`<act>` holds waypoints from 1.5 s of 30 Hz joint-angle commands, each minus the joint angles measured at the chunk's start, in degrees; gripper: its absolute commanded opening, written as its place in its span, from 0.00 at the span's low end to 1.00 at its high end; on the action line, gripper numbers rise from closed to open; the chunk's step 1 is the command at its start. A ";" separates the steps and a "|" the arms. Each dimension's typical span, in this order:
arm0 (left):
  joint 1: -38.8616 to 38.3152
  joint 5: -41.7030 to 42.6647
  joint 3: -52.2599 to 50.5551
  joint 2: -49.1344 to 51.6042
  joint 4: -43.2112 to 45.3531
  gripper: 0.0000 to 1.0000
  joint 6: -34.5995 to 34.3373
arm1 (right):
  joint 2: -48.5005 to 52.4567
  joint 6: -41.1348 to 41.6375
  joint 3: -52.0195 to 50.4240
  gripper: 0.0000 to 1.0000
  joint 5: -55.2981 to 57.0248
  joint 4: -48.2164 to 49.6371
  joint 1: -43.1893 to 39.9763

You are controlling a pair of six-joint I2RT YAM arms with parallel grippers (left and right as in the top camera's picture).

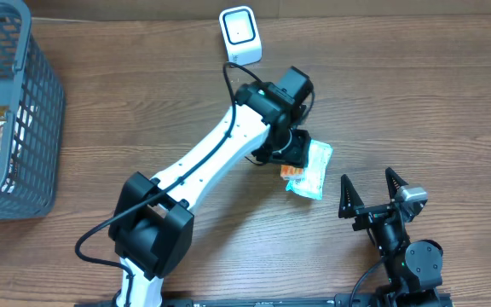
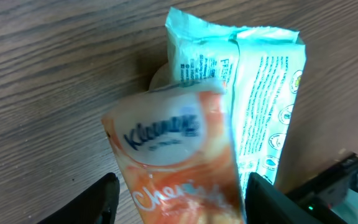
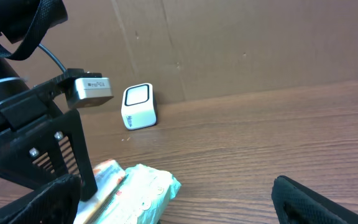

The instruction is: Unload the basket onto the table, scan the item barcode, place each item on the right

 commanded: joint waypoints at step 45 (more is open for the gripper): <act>-1.20 -22.45 -12.66 0.13 8.26 0.26 5.51 | -0.42 -0.20 -0.61 1.00 0.55 0.33 -0.26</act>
